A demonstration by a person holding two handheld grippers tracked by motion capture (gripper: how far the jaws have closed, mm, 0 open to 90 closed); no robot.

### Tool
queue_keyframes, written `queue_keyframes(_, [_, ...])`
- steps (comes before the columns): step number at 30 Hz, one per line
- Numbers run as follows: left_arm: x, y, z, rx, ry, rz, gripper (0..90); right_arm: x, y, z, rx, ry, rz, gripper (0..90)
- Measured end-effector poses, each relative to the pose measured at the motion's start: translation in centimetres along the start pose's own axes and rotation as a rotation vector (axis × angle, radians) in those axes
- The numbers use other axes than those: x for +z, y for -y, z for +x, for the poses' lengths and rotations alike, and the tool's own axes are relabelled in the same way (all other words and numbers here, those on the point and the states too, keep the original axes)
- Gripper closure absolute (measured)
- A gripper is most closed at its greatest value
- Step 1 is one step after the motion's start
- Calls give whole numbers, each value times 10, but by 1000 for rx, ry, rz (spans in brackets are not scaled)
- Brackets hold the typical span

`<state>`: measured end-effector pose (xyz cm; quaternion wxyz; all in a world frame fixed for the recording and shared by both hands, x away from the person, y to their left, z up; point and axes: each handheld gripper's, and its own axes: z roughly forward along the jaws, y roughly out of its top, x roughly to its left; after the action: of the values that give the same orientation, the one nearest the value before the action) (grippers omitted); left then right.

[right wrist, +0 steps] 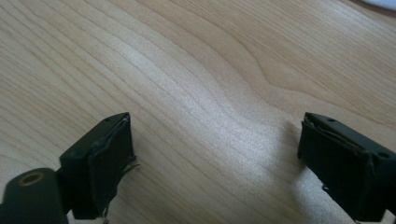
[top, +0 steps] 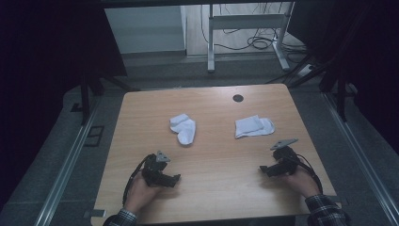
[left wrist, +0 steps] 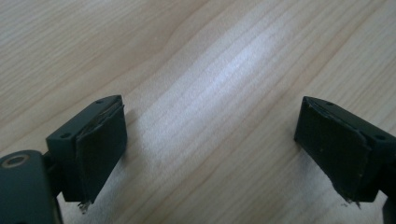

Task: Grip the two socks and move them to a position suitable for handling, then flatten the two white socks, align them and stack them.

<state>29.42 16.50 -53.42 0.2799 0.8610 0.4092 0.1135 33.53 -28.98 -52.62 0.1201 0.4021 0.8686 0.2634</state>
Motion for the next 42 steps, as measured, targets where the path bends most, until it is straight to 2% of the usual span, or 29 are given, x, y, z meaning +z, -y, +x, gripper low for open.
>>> queue_keyframes(7, [0,1,1,12,10,-13,93,0,0,-1,-7,-3,-4,89])
queue_keyframes(35, [1,1,1,14,10,-16,93,0,-1,0,-3,-2,7,88])
queue_keyframes(38, [1,1,1,15,12,-17,93,-1,-2,-1,6,3,16,133])
queue_keyframes(42, [1,1,1,15,12,-17,93,-1,-2,-2,11,3,14,144])
